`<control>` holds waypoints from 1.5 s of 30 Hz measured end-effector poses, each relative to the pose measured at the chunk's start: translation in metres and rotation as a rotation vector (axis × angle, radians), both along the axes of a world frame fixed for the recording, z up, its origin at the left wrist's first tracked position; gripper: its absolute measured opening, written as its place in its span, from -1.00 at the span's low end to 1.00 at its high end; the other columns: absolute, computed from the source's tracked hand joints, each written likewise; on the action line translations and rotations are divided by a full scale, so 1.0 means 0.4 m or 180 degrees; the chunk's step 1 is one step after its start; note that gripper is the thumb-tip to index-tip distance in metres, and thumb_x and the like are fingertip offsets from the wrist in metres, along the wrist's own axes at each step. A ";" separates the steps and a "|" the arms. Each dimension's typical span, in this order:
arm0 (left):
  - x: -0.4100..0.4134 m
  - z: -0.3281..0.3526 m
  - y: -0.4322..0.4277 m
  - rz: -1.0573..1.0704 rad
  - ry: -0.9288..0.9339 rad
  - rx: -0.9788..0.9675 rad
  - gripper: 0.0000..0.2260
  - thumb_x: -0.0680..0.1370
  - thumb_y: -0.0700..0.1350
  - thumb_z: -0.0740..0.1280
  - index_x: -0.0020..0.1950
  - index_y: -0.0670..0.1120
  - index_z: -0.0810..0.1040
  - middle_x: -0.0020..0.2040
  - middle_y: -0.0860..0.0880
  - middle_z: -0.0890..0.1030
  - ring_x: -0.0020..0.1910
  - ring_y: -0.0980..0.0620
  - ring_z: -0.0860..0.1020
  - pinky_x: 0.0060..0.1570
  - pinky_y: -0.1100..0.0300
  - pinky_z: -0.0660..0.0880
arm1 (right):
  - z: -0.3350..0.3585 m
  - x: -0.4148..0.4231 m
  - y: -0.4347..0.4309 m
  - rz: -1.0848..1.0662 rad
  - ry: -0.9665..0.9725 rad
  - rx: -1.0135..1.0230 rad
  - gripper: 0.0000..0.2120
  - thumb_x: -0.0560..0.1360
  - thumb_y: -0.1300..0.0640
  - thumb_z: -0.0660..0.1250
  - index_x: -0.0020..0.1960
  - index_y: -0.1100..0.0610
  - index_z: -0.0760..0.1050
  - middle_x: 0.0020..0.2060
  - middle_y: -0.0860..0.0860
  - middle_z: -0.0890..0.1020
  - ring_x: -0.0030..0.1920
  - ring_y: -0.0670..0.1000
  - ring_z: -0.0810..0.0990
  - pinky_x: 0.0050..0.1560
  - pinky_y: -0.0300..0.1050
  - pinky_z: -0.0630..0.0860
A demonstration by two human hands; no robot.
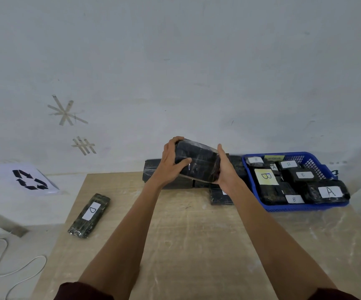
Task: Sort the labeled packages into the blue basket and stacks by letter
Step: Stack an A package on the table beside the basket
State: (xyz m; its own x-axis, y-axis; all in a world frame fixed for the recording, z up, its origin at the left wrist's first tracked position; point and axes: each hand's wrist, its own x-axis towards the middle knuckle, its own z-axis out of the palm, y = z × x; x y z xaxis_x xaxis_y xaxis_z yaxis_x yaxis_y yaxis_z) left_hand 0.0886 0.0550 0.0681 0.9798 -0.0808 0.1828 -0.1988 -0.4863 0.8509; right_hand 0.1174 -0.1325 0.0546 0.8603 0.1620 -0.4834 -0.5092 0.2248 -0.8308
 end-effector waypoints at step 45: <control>-0.007 0.027 -0.020 0.0786 0.0856 -0.1609 -0.40 0.29 0.29 0.56 0.19 0.11 0.41 0.23 -0.05 0.57 0.23 -0.05 0.57 0.21 -0.17 0.57 | 0.046 -0.004 0.005 0.0071 -0.2143 -0.1312 -0.60 0.53 0.01 0.46 0.21 0.00 0.30 0.24 0.02 0.41 0.31 0.05 0.41 0.34 0.09 0.45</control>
State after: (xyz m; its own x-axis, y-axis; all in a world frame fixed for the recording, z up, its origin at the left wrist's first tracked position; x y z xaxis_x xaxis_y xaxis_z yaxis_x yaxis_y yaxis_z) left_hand 0.0860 0.0469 0.0790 0.9756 0.1860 -0.1166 0.1214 -0.0144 0.9925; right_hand 0.1160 -0.1305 0.0730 0.9879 0.1035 0.1153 0.1320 -0.1728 -0.9761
